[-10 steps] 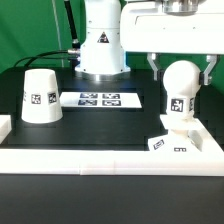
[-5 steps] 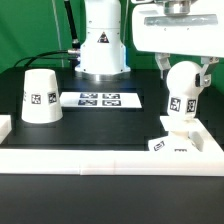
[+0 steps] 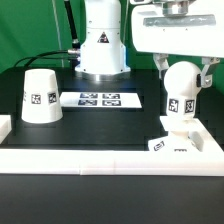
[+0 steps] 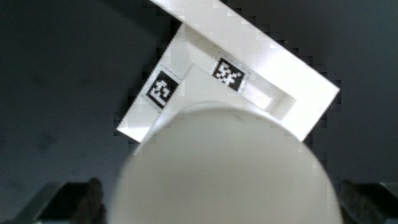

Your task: Assemble lamp

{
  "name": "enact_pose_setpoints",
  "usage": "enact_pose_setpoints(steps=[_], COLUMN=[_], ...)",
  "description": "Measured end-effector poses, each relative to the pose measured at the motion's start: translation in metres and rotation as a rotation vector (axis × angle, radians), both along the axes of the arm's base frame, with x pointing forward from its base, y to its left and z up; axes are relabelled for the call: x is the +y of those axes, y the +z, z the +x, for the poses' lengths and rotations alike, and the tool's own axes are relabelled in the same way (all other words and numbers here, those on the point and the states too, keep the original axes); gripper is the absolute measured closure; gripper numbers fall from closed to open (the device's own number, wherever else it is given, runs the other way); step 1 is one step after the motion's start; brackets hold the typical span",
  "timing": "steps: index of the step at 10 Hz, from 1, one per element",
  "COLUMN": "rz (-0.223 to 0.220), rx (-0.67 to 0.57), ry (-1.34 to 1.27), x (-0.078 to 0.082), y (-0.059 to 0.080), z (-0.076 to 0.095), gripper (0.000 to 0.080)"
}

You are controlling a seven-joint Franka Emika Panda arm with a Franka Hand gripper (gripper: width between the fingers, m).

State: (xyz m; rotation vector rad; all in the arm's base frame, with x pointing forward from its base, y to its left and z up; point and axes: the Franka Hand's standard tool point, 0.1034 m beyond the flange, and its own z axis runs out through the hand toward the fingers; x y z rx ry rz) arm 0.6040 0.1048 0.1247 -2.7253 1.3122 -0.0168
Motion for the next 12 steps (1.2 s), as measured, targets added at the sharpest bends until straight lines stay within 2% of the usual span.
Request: enact_pose_setpoints(steps=[2, 8, 12], rz=[-0.012, -0.040, -0.091], rx=[-0.019, -0.063, -0.106], ry=[0.202, 0.645, 1.094], x=[0.0007, 0.0004, -0.0006], y=[-0.0009, -0.0012, -0.0010], z=[-0.0003, -0.0004, 0.0087], gripper=[0.0102, 0.0101, 0.0101])
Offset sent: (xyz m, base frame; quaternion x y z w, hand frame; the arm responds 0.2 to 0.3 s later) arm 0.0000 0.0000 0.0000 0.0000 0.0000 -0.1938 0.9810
